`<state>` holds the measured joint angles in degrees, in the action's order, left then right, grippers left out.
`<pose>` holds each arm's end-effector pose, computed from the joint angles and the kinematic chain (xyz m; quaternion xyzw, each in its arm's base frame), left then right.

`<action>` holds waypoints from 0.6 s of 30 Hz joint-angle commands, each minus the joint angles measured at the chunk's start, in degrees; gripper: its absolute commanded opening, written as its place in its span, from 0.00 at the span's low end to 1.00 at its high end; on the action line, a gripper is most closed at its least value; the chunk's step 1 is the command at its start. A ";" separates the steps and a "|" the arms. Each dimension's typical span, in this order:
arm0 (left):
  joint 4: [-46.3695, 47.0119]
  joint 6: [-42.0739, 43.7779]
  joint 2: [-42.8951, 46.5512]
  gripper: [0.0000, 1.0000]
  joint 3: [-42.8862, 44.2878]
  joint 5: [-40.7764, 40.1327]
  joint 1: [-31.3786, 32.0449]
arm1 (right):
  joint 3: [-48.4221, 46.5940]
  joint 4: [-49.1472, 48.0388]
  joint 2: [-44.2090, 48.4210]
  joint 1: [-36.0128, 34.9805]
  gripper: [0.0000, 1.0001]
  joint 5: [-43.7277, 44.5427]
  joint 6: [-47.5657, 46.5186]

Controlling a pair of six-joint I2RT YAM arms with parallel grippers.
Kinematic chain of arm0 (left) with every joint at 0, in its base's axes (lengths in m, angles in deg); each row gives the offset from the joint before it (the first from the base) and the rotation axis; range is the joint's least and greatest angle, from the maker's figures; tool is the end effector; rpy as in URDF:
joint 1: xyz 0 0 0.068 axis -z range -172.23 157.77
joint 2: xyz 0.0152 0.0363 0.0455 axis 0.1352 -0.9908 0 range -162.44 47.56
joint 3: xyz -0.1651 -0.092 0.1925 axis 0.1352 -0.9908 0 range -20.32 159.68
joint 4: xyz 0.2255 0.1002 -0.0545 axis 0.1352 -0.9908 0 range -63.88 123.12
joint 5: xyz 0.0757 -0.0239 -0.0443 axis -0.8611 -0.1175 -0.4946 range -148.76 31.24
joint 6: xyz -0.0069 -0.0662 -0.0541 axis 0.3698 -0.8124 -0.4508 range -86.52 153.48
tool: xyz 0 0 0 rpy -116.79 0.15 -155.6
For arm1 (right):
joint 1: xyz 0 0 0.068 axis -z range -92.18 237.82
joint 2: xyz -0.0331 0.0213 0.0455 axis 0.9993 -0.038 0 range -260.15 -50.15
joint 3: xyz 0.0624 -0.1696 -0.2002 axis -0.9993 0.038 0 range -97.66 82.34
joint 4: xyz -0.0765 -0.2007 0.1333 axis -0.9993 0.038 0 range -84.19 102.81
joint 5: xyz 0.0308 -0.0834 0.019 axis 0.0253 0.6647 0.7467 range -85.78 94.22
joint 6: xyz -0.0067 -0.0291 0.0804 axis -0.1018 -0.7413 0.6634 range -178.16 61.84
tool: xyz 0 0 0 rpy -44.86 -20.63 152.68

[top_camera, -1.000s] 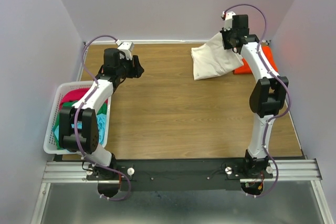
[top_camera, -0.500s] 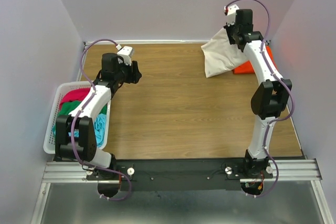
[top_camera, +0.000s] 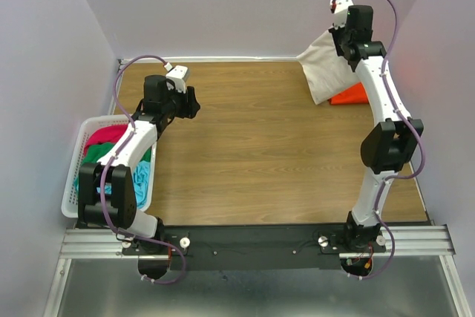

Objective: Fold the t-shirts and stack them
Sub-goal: Neatly place the folded tshirt to the corner

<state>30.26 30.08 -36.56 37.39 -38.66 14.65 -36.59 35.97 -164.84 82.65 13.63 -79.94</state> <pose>0.3518 -0.0687 0.2510 0.1140 0.8465 -0.1946 0.4823 0.4923 0.0321 0.3627 -0.1546 0.8317 -0.1452 0.5131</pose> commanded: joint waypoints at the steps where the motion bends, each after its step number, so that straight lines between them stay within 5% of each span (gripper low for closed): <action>1: -0.22 0.85 0.09 0.60 0.73 0.12 0.16 | -0.95 -0.62 3.77 1.48 0.00 1.58 -1.51; 18: -0.22 1.03 -0.96 0.60 0.65 0.38 0.16 | -4.72 -0.62 -4.29 9.12 0.00 -2.03 -2.04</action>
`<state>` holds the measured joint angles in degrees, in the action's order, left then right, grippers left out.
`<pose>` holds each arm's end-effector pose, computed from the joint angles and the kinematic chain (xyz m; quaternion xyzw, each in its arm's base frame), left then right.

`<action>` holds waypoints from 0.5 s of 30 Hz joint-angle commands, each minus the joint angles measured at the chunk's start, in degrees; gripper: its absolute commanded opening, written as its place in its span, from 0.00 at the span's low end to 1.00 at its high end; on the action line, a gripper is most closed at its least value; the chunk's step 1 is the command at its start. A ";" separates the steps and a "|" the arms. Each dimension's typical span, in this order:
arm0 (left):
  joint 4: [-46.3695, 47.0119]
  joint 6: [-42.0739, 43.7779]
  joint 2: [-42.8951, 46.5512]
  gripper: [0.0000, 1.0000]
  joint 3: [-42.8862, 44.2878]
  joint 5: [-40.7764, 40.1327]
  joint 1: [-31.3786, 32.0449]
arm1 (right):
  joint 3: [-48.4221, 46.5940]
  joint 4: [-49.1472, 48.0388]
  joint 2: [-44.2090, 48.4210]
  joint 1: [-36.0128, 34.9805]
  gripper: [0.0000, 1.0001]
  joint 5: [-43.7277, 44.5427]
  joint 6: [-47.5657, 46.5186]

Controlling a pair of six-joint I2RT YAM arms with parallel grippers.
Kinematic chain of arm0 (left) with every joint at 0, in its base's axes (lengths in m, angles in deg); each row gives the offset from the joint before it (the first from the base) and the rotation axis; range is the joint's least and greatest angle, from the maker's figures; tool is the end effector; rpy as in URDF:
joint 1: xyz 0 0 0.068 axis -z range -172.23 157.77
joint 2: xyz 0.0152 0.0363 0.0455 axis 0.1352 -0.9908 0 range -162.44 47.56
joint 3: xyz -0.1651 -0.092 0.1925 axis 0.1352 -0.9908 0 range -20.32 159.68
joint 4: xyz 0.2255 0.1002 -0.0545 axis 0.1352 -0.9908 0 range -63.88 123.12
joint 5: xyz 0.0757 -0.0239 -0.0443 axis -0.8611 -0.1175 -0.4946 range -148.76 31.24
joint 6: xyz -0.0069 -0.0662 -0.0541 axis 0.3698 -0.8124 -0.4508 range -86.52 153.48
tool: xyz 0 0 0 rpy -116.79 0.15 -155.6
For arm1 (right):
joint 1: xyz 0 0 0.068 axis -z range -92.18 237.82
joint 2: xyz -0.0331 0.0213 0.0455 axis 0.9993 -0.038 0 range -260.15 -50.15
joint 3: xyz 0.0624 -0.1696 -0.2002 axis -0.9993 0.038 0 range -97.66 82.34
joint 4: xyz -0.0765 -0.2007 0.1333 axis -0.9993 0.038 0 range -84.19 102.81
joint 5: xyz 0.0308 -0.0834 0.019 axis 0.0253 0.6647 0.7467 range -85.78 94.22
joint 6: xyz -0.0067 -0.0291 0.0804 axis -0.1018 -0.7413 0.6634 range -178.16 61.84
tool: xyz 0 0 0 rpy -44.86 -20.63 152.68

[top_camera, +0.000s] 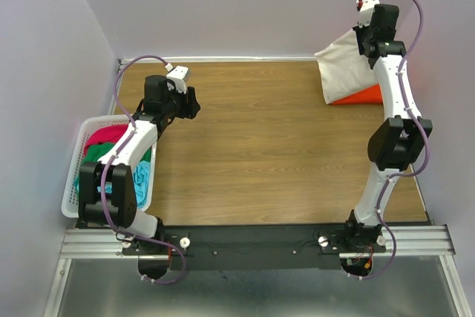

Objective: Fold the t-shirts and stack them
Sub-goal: Neatly place the folded tshirt to the corner

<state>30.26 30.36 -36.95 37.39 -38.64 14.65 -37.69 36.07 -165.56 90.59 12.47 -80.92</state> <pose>0.3527 -0.0688 0.2487 0.1156 0.8479 -0.1936 0.4798 0.4951 -0.0348 0.3634 -0.1088 0.8380 -0.1767 0.5046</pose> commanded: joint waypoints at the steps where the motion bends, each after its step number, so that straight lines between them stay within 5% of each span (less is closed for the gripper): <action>1: -0.22 0.83 -0.66 0.60 0.65 0.27 0.16 | -5.03 -0.73 -4.55 1.36 0.00 -0.78 -1.23; 15: -0.40 1.09 -1.71 0.60 0.73 -0.08 0.16 | -9.53 -4.41 -14.39 3.30 0.00 8.78 -5.35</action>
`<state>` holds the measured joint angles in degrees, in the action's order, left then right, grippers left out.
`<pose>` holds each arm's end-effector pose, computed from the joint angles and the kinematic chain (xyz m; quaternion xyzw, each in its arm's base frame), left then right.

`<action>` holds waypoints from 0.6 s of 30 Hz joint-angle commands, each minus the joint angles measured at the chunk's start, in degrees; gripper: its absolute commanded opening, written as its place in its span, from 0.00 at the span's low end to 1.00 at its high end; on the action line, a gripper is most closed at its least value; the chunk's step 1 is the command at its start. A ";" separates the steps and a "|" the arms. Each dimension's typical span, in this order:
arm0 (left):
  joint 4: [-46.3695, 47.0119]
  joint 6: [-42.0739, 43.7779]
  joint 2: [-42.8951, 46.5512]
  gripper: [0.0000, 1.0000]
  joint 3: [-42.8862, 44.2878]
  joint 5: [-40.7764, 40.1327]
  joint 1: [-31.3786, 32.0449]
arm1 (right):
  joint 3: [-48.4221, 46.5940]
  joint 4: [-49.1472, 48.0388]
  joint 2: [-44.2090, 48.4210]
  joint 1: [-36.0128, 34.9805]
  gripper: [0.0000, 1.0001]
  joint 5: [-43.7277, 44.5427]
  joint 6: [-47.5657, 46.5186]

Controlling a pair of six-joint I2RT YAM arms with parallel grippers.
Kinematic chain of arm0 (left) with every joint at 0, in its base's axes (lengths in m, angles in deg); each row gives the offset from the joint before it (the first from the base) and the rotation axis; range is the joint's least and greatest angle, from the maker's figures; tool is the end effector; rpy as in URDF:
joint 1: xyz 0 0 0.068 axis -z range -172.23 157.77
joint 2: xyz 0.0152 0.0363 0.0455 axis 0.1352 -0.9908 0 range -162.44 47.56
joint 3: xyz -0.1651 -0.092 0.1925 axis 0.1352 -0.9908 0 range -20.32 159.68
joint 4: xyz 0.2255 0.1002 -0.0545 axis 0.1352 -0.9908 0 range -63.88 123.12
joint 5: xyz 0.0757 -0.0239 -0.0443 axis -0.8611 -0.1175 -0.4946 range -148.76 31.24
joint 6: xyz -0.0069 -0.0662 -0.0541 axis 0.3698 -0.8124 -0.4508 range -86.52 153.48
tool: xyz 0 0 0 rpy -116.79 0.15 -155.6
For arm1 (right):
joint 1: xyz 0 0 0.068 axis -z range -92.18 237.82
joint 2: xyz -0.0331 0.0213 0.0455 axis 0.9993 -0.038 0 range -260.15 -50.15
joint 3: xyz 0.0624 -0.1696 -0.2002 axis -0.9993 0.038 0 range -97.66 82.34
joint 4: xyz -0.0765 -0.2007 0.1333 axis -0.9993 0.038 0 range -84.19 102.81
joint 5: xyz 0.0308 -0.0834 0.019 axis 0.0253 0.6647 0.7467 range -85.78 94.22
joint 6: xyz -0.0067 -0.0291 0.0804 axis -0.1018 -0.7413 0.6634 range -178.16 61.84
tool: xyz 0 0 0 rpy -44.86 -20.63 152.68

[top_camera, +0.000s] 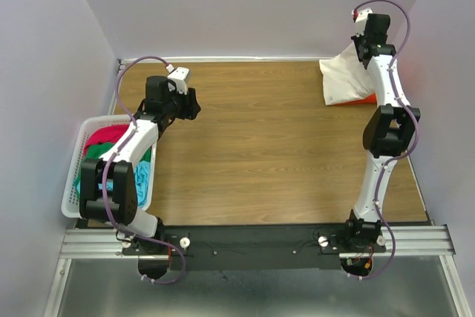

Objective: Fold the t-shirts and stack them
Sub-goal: Neatly place the folded tshirt to the corner

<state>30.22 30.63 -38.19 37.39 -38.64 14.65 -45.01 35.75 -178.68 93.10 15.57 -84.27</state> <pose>0.3555 -0.0691 0.2413 0.1161 0.8531 -0.1926 0.4707 0.5425 -0.0651 0.2960 -0.1089 0.8611 -0.2152 0.4476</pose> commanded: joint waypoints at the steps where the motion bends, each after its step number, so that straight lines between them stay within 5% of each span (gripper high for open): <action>1: -0.36 0.83 -0.64 0.60 0.82 0.09 0.16 | -1.77 -5.66 -1.63 0.79 0.00 7.00 -2.54; 3: -0.36 0.66 -0.64 0.60 0.82 0.10 0.16 | -0.19 -7.95 -2.86 0.87 0.05 11.64 -4.11; 4: -0.27 0.66 -0.55 0.60 0.65 0.01 0.16 | 0.60 -10.40 -3.21 0.79 0.26 13.59 -4.74; 7: -0.18 0.83 0.06 0.60 0.56 -0.69 0.16 | 3.94 -15.58 -4.71 0.79 0.61 20.95 -7.81; 9: -0.18 0.92 0.59 0.60 0.30 -0.96 0.16 | 4.56 -16.57 -4.98 0.96 0.96 23.26 -8.17; 14: 0.61 1.44 4.70 0.60 -0.67 -7.78 0.16 | 7.71 -17.01 -1.04 0.70 1.00 19.42 -4.40; 18: 2.63 2.41 11.39 0.61 -3.03 -13.51 0.16 | 11.85 -9.83 5.38 0.52 1.00 1.65 1.31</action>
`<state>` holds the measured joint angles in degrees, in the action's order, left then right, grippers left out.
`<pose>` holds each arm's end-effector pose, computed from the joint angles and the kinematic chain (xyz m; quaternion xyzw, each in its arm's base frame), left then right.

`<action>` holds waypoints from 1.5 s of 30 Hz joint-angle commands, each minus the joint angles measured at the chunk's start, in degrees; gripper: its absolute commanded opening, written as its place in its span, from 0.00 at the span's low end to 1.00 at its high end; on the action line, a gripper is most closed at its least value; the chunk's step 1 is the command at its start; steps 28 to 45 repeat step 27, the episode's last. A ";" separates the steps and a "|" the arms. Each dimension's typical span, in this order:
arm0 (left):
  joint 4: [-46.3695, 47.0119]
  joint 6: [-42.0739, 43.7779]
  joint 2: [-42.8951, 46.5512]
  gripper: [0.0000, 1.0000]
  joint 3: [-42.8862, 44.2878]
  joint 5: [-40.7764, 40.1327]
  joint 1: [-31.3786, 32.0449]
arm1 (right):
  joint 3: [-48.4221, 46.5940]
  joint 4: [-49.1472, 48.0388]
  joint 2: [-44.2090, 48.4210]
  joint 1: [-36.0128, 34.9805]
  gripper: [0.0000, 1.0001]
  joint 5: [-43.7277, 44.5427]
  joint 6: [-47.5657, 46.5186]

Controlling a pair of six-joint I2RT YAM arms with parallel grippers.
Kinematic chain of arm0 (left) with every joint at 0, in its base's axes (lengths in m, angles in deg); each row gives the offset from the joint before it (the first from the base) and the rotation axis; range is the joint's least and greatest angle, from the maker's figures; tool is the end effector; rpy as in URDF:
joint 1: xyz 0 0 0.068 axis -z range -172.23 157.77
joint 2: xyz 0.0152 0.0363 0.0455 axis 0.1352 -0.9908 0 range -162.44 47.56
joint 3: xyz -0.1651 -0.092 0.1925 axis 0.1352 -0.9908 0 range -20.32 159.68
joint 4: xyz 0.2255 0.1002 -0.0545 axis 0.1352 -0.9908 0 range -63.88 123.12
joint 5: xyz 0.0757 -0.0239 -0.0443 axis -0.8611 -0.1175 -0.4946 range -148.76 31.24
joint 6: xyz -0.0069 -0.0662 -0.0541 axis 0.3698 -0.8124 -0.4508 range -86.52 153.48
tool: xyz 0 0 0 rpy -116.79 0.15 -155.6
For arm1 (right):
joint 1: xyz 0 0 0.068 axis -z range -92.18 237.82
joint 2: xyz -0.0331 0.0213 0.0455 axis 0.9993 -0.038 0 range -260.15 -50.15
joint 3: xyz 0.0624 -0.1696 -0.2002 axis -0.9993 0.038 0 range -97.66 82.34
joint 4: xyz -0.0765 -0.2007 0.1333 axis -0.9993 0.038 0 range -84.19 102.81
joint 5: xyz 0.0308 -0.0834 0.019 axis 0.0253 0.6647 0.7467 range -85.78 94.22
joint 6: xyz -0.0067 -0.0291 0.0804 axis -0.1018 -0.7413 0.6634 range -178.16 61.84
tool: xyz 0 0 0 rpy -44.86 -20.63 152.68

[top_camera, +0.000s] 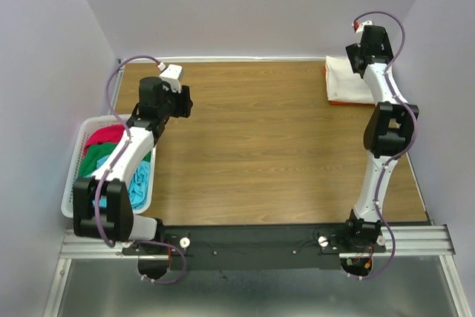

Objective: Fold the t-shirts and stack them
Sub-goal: Neatly place the folded tshirt to the corner, then reset both grippers

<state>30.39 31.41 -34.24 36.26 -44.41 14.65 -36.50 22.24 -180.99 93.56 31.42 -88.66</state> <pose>0.3468 -0.0608 0.2565 0.1000 0.8468 -0.1466 0.5015 0.5515 -0.0902 0.2532 -0.0615 0.8414 -0.3467 0.4100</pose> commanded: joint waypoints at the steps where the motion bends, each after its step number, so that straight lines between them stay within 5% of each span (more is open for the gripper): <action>1: 4.37 1.63 8.84 0.64 -2.60 -8.28 0.16 | 4.49 5.79 9.36 0.06 1.00 -18.28 6.76; 4: 8.51 -1.17 14.28 0.97 -5.59 -11.79 0.16 | 13.18 9.41 17.18 0.06 1.00 -34.20 10.45; 10: 5.02 -5.31 18.76 0.98 -4.90 -8.65 -1.24 | 28.63 9.24 32.89 0.24 1.00 -46.71 22.49; 19: -2.10 -9.00 33.01 0.98 -6.04 -8.99 -2.22 | 51.77 -1.57 57.44 0.15 1.00 -18.88 34.46; 27: -5.89 -10.41 38.46 0.98 -6.57 -10.57 -2.30 | 62.59 -5.08 71.07 0.15 1.00 -18.06 32.17; 45: -5.89 -10.41 38.46 0.98 -6.57 -10.57 -2.30 | 62.59 -5.08 71.07 0.15 1.00 -18.06 32.17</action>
